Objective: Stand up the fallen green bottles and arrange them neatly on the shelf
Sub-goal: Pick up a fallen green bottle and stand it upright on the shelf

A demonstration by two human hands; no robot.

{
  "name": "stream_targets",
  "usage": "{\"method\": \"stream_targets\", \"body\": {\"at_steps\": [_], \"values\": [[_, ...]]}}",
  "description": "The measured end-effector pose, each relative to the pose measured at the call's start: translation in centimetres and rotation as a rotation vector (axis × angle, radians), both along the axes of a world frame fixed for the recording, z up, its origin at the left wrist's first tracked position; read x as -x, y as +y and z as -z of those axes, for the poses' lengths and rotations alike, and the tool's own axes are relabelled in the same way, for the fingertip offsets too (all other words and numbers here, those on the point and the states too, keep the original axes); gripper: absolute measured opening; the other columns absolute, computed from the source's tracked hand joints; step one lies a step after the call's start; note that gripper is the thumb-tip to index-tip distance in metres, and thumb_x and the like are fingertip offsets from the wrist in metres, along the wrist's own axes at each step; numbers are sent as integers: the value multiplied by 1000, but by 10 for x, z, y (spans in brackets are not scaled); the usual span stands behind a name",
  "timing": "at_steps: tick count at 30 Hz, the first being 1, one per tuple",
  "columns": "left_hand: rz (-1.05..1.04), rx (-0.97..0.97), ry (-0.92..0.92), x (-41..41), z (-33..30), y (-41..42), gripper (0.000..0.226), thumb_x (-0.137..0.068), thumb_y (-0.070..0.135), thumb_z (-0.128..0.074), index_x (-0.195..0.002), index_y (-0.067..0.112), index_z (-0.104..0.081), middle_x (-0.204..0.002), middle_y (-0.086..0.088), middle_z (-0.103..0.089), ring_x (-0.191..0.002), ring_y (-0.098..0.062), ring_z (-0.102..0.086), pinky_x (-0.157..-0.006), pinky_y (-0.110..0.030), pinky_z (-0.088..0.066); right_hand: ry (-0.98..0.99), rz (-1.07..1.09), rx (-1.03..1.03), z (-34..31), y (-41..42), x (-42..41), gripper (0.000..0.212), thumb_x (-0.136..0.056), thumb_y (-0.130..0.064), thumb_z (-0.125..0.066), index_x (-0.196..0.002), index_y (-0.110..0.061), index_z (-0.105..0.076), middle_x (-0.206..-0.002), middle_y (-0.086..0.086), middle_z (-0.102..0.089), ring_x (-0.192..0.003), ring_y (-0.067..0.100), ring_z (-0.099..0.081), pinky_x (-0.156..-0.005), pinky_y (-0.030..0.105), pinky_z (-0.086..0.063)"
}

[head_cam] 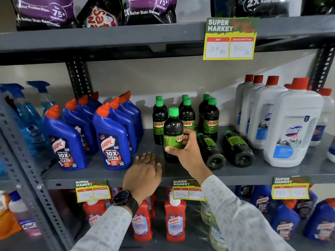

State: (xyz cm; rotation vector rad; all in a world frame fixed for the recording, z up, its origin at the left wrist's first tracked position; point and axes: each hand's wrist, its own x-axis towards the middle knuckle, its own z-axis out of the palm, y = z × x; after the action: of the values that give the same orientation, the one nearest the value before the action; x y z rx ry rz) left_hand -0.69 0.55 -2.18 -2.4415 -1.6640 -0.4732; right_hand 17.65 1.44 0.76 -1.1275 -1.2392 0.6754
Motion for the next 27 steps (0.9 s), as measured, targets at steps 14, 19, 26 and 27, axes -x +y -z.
{"method": "stream_targets", "body": {"at_steps": [14, 19, 26, 27], "values": [[-3, -5, 14, 0, 3, 2, 62, -105, 44, -17, -155, 14, -38, -164, -6, -37, -153, -17, -32, -127, -37, -19, -32, 29, -34, 1, -1, 1, 85, -70, -5, -92, -136, -26, -44, -121, -5, -62, -107, -3, -61, -87, 16, -54], [-5, -11, 33, 0, 2, 2, 62, -105, 43, -17, -155, 13, -39, -163, -7, -38, -153, -18, -33, -127, -37, -20, -44, 39, -33, 0, -1, 1, 78, -74, 2, -87, -136, -20, -46, -122, 0, -66, -111, 10, -64, -97, 35, -57], [-8, -15, 26, 1, 0, -1, 61, -106, 43, -19, -156, 13, -38, -164, -7, -37, -153, -18, -32, -127, -37, -18, -94, 67, -37, 2, -1, 2, 78, -72, -3, -90, -134, -22, -47, -120, -2, -66, -106, 4, -65, -90, 26, -57], [-7, -10, 20, 1, 0, -1, 61, -106, 43, -19, -156, 13, -38, -164, -7, -37, -153, -18, -32, -127, -37, -18, -105, 66, -30, 3, -1, 2, 78, -73, -4, -89, -135, -23, -47, -120, -3, -67, -106, 4, -66, -90, 27, -58]]}}
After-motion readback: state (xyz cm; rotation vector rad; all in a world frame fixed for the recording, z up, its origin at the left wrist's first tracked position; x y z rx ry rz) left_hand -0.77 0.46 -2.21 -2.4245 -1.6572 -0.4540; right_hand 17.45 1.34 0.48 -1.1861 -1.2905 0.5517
